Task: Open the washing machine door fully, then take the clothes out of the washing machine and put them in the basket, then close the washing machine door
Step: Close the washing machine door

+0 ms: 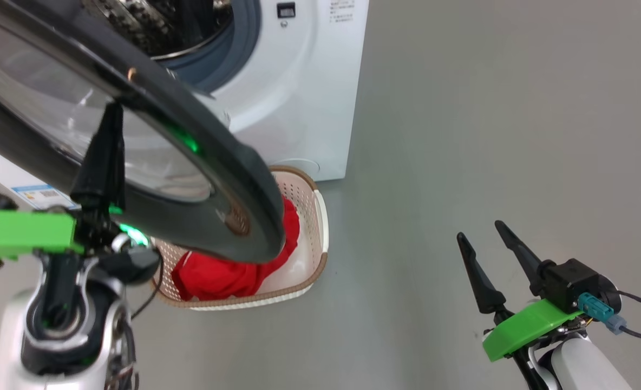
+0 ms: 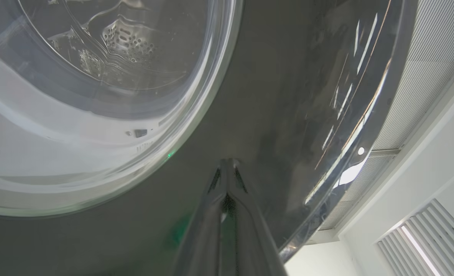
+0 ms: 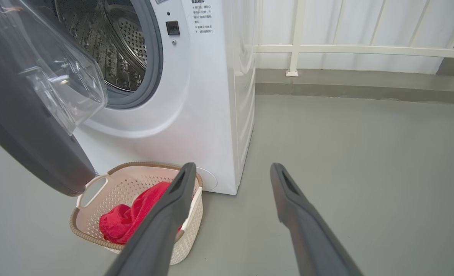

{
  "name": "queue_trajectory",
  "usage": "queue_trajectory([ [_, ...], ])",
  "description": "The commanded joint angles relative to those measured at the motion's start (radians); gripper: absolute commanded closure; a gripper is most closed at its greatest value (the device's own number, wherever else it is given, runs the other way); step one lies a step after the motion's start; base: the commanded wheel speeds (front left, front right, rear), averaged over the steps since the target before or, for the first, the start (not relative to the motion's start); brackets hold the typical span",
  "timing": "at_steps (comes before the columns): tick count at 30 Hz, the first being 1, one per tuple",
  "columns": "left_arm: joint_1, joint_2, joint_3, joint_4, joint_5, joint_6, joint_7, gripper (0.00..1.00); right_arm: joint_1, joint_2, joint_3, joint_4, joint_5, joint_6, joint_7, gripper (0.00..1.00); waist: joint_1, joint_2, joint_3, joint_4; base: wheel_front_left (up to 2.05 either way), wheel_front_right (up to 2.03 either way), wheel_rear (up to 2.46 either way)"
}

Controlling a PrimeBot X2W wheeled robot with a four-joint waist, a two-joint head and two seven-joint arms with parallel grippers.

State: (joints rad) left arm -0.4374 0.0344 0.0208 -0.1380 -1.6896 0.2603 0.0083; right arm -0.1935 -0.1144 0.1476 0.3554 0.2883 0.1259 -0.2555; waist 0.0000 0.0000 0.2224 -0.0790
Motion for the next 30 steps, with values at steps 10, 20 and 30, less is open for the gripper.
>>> queue_trajectory([
  [10,-0.210,0.016,-0.033,0.122,-0.014,-0.064,-0.076,1.00,-0.053,-0.010,0.026,-0.029,-0.014,0.005,-0.006,0.00,0.0000,0.0000,0.086,-0.008,0.00,0.00,0.00],
  [20,-0.406,0.016,-0.051,0.296,0.004,-0.121,-0.125,1.00,-0.088,-0.018,0.043,-0.024,-0.008,0.005,-0.006,0.00,0.0000,0.0000,0.140,-0.015,0.00,0.00,0.00],
  [30,-0.552,0.016,-0.061,0.429,-0.009,-0.175,-0.127,1.00,-0.114,-0.016,0.063,-0.021,-0.003,0.005,-0.006,0.00,0.0000,0.0000,0.189,-0.038,0.00,0.00,0.00],
])
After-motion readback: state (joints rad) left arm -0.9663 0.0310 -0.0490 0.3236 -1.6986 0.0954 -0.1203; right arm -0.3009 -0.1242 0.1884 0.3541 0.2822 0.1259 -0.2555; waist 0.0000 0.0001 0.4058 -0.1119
